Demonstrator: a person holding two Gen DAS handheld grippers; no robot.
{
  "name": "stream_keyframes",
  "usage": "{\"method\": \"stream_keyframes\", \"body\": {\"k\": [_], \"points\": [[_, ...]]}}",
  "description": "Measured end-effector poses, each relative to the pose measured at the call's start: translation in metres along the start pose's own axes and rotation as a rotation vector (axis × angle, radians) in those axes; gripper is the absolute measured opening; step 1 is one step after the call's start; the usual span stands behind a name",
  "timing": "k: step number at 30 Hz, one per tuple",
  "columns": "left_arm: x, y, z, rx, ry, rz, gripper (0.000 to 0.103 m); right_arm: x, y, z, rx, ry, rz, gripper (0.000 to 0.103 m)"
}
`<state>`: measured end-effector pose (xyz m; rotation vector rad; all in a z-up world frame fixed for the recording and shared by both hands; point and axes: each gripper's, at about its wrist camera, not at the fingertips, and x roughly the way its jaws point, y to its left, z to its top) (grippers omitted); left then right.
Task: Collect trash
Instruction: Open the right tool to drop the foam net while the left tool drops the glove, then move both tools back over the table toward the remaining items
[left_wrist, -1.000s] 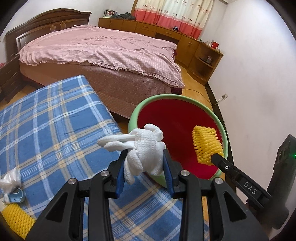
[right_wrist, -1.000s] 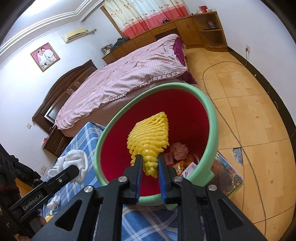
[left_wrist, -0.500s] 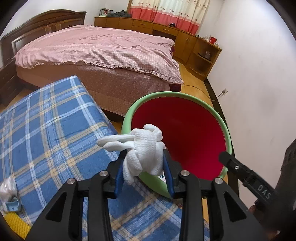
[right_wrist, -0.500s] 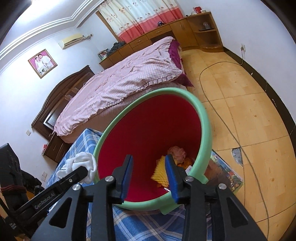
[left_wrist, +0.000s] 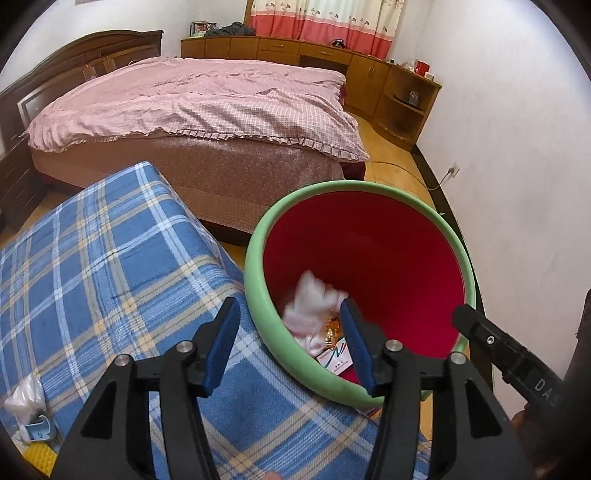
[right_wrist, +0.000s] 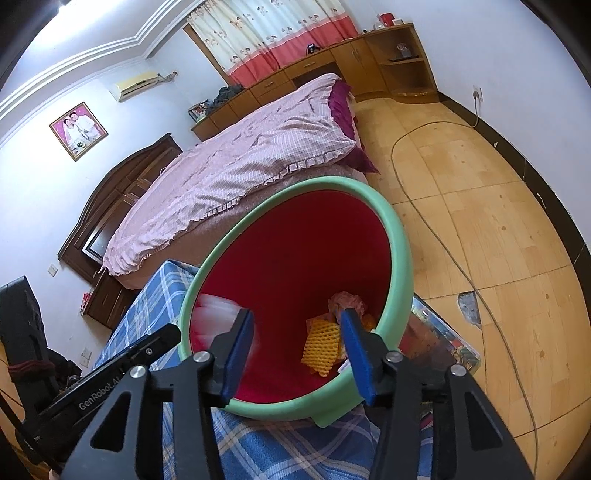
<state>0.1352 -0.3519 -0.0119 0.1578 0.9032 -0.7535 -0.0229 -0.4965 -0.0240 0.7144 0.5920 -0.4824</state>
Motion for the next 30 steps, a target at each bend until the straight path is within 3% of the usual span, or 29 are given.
{"method": "stream_keyframes", "body": {"k": [17,30], "points": [[-0.056,0.038,-0.015,-0.089,-0.046,0.071,0.056,-0.020,0.033,-0.010,-0.077,-0.001,0.038,0.068],[-0.116,0.099,-0.042,-0.188,-0.097,0.195,0.056,-0.036,0.087,-0.034,-0.184,0.013,0.106,0.075]]}}
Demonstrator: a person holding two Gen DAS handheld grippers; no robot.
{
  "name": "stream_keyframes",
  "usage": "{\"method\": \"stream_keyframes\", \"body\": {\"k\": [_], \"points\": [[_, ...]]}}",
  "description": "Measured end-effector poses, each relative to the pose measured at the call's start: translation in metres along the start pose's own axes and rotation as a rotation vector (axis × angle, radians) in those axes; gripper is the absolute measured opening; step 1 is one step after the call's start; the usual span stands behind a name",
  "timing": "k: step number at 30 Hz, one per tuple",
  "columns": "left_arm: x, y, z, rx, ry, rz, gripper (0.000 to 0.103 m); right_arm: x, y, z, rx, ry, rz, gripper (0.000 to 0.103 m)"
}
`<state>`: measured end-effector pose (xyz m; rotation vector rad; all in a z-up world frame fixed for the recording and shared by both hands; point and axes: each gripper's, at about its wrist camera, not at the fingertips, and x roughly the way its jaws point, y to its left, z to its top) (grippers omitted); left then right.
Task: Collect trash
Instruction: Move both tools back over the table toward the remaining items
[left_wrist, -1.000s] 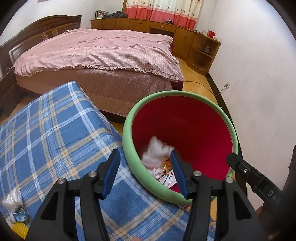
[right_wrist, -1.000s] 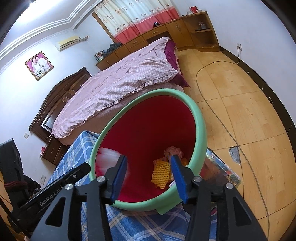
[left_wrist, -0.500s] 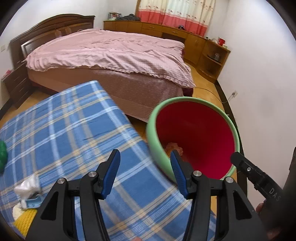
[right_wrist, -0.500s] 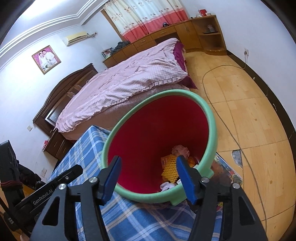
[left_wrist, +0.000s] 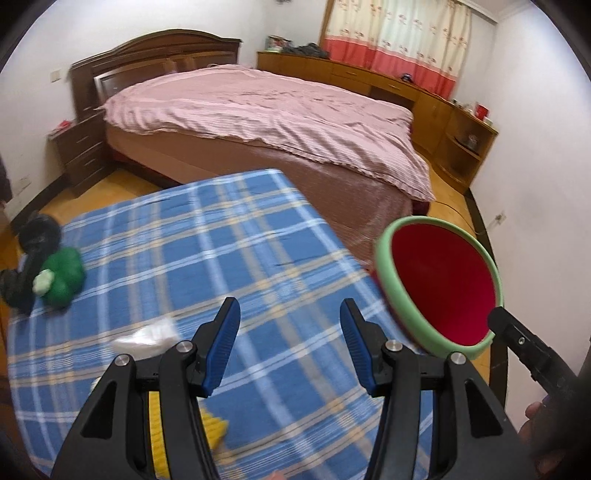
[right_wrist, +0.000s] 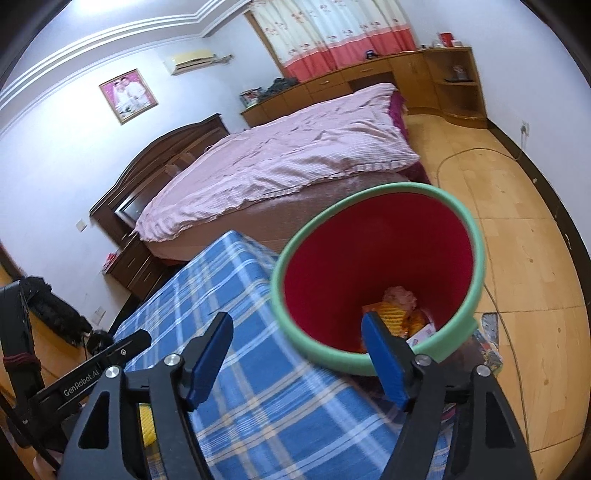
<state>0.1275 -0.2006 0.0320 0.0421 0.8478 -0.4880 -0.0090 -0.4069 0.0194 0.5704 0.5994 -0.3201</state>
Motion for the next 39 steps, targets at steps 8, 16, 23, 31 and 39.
{"method": "stream_keyframes", "body": {"k": [8,16,23,31,39], "points": [[-0.026,0.051,-0.009,-0.068,-0.018,0.090,0.056,0.003,0.042,-0.015,-0.076,0.038,0.064,0.080],[-0.045,0.103,-0.026,-0.128,-0.020,0.182,0.056,0.013,0.085,-0.038,-0.159,0.095,0.118,0.081],[-0.056,0.140,-0.046,-0.185,-0.009,0.235,0.056,0.023,0.121,-0.064,-0.238,0.158,0.165,0.082],[-0.060,0.178,-0.075,-0.265,0.018,0.277,0.056,0.033,0.159,-0.097,-0.325,0.232,0.217,0.084],[-0.060,0.200,-0.100,-0.329,0.042,0.284,0.056,0.042,0.183,-0.129,-0.411,0.296,0.230,0.085]]}}
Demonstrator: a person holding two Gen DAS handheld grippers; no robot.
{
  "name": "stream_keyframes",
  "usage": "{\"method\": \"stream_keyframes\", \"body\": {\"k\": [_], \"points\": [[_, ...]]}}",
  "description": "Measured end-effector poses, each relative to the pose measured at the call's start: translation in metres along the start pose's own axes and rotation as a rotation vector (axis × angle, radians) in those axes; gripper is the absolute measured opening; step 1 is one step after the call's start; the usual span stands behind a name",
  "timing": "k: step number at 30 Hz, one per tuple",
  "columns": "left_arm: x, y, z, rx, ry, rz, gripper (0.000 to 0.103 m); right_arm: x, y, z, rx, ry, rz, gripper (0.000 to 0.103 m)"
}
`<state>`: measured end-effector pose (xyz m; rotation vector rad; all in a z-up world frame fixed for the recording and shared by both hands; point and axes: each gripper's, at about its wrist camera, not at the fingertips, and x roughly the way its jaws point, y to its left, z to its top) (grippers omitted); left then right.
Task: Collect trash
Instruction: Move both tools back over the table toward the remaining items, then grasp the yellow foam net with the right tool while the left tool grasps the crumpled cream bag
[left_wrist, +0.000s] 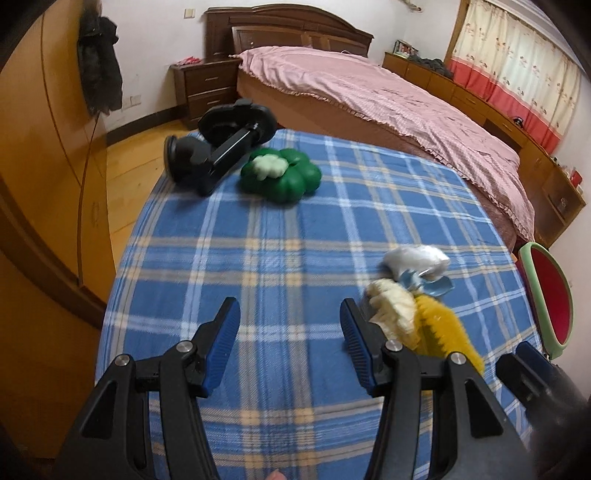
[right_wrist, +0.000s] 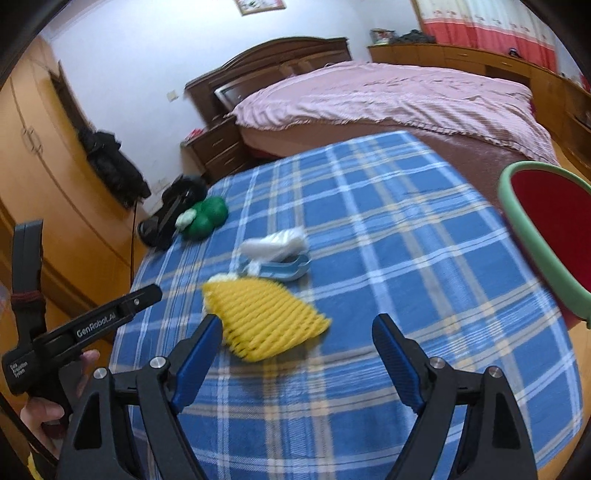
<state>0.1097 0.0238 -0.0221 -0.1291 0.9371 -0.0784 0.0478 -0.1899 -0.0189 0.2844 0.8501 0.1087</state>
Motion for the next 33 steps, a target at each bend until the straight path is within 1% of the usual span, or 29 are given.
{"method": "stream_keyframes", "body": {"k": [4,7,9,11,12,14,15,17,18,19,20,23,33], "points": [[0.004,0.008,-0.007,-0.014,0.014,0.005,0.056,0.012,0.015,-0.006,-0.062,0.027,-0.015,0.085],[0.006,0.012,-0.010,-0.020,0.024,0.007,0.056,0.020,0.020,-0.005,-0.081,0.040,-0.026,0.085],[0.006,0.014,-0.011,-0.024,0.024,0.006,0.056,0.027,0.023,-0.004,-0.091,0.048,-0.037,0.079],[0.006,0.016,-0.011,-0.029,0.023,0.005,0.056,0.031,0.024,-0.003,-0.099,0.053,-0.044,0.070],[0.007,0.017,-0.012,-0.030,0.023,0.004,0.056,0.034,0.025,-0.003,-0.106,0.055,-0.050,0.067],[0.008,0.019,-0.012,-0.035,0.025,0.003,0.056,0.036,0.026,-0.003,-0.114,0.059,-0.053,0.053],[0.008,0.019,-0.012,-0.037,0.027,0.002,0.056,0.038,0.026,-0.002,-0.118,0.061,-0.055,0.049],[0.009,0.020,-0.012,-0.039,0.031,0.000,0.056,0.038,0.026,-0.002,-0.120,0.058,-0.058,0.035],[0.010,0.020,-0.012,-0.039,0.033,0.000,0.056,0.039,0.026,-0.001,-0.121,0.056,-0.059,0.031],[0.010,0.020,-0.012,-0.039,0.033,-0.001,0.056,0.039,0.025,-0.001,-0.122,0.054,-0.063,0.024],[0.010,0.020,-0.012,-0.038,0.034,-0.002,0.056,0.038,0.024,-0.001,-0.122,0.052,-0.066,0.019],[0.011,0.018,-0.012,-0.037,0.034,-0.009,0.056,0.035,0.019,0.000,-0.101,0.040,-0.064,0.016],[0.010,-0.002,-0.008,-0.006,0.030,-0.044,0.056,0.010,-0.007,0.012,-0.028,-0.034,-0.066,0.014]]}}
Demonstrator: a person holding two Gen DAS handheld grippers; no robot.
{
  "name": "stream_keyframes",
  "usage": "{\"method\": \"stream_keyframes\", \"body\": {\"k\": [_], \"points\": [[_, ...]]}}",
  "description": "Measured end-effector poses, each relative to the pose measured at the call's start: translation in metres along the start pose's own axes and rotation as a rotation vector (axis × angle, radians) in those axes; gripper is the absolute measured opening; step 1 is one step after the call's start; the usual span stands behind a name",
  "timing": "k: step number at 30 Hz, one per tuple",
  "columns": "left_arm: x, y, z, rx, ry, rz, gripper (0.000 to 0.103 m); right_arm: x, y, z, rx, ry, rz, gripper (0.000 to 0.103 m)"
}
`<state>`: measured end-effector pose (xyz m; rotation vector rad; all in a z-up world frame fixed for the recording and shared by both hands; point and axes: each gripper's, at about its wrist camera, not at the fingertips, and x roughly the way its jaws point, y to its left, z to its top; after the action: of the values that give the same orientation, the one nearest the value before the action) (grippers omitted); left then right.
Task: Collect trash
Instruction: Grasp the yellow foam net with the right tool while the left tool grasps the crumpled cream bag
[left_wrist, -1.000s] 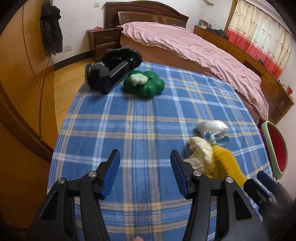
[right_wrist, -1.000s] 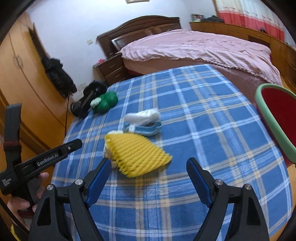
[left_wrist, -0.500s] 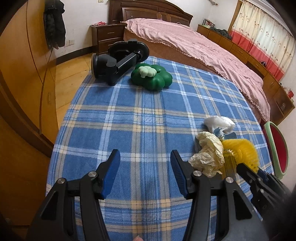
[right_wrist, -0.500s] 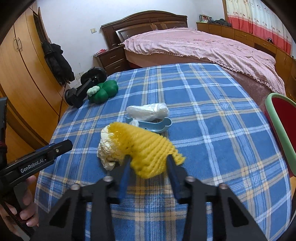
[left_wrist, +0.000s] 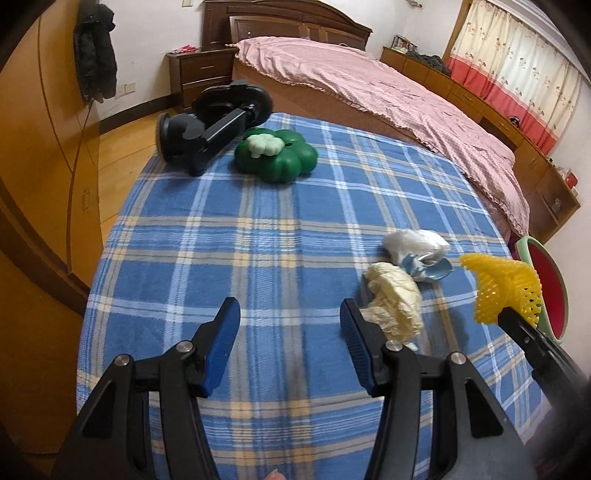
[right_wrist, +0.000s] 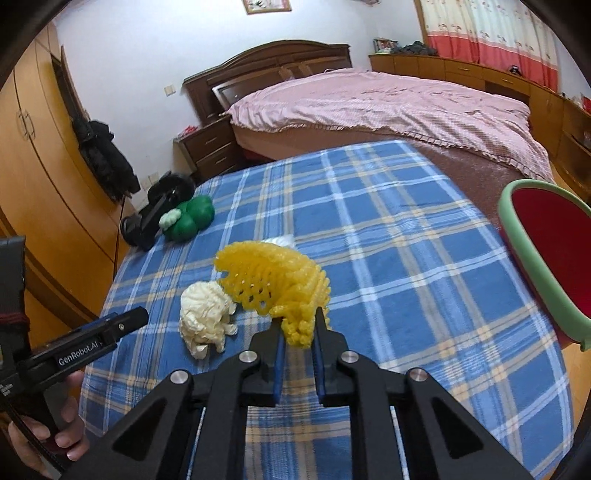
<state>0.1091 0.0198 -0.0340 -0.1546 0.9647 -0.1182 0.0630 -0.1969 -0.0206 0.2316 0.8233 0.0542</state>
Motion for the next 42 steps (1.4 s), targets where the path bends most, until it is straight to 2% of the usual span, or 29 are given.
{"method": "stream_keyframes", "body": {"k": [13,29,34,38,39,42], "points": [[0.011,-0.038,0.003,0.067,0.015,-0.085,0.056,-0.009,-0.031,0.000,0.076,-0.015,-0.026,0.014],[0.036,-0.057,-0.001,0.103,0.062,-0.098,0.056,-0.004,-0.052,-0.001,0.131,0.001,-0.039,0.014],[0.044,-0.057,-0.003,0.089,0.081,-0.129,0.056,-0.003,-0.055,-0.002,0.141,0.004,-0.041,0.014],[0.047,-0.059,-0.004,0.097,0.081,-0.142,0.043,-0.004,-0.059,-0.002,0.149,0.004,-0.041,0.014],[0.047,-0.060,-0.005,0.102,0.078,-0.152,0.033,-0.004,-0.059,-0.002,0.151,0.003,-0.040,0.014],[0.045,-0.062,-0.006,0.110,0.074,-0.165,0.027,-0.004,-0.060,-0.002,0.153,0.003,-0.038,0.014]]}}
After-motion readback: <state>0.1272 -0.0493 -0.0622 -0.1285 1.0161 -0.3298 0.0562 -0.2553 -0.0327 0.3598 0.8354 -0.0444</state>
